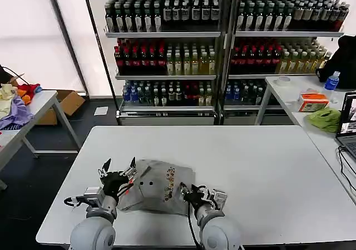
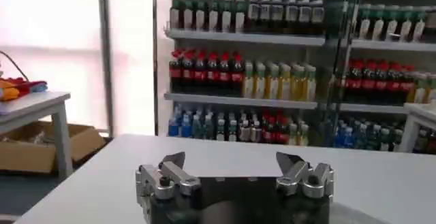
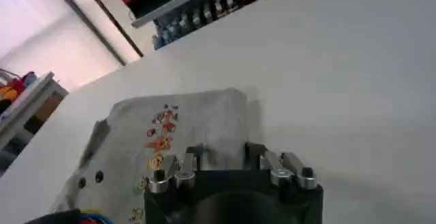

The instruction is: Fold and organize the clothes.

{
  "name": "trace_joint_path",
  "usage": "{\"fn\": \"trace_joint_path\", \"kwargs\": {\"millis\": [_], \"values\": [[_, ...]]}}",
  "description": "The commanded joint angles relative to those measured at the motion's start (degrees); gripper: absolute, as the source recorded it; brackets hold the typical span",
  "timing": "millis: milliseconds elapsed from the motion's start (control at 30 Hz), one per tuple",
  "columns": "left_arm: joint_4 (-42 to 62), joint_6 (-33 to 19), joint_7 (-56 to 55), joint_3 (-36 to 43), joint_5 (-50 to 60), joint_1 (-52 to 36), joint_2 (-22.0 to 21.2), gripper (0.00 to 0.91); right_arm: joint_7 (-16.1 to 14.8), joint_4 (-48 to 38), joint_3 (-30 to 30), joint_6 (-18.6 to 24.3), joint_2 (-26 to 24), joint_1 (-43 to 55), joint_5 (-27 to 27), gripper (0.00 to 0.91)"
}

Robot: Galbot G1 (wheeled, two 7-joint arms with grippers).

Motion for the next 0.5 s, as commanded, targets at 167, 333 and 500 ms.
{"fn": "trace_joint_path", "kwargs": {"millis": [167,333,500], "values": [[-0.26,0.00,-0.20,-0.50,0.11,0.58,0.10,0.907,0.77,-0.98,-0.37,0.00,-0.63,0.58,-0.01,0.000],[-0.29,0.03,-0.33,-0.39,0.11,0.66,-0.05,0.907,0.92,0.37,0.02,-0.32,-2.19,0.28,-0.23,0.000],[-0.30,0.04,-0.47,-0.29,0.16,0.60,-0.49,0.907,0.75,2.40,1.42,-1.16,-5.21,0.24,-0.23,0.000]]}}
